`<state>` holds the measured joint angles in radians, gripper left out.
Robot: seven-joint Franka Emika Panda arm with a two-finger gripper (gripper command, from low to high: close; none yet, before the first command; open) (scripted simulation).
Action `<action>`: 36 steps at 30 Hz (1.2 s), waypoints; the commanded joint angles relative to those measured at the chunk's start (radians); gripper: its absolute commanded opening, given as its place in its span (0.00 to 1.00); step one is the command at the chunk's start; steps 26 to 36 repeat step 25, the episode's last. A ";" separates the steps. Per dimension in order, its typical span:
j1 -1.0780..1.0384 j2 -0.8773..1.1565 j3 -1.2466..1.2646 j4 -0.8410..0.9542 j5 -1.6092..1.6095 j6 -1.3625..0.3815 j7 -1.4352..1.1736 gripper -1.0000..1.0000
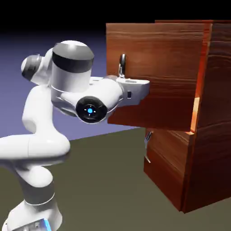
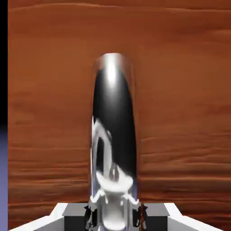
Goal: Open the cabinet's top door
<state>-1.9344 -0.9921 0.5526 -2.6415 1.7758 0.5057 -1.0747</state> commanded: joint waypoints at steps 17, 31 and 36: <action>-0.216 0.616 0.311 0.527 -0.557 -0.060 -0.408 0.00; -0.218 0.851 0.423 0.681 -0.683 0.007 -0.377 1.00; -0.218 0.851 0.423 0.681 -0.683 0.007 -0.377 1.00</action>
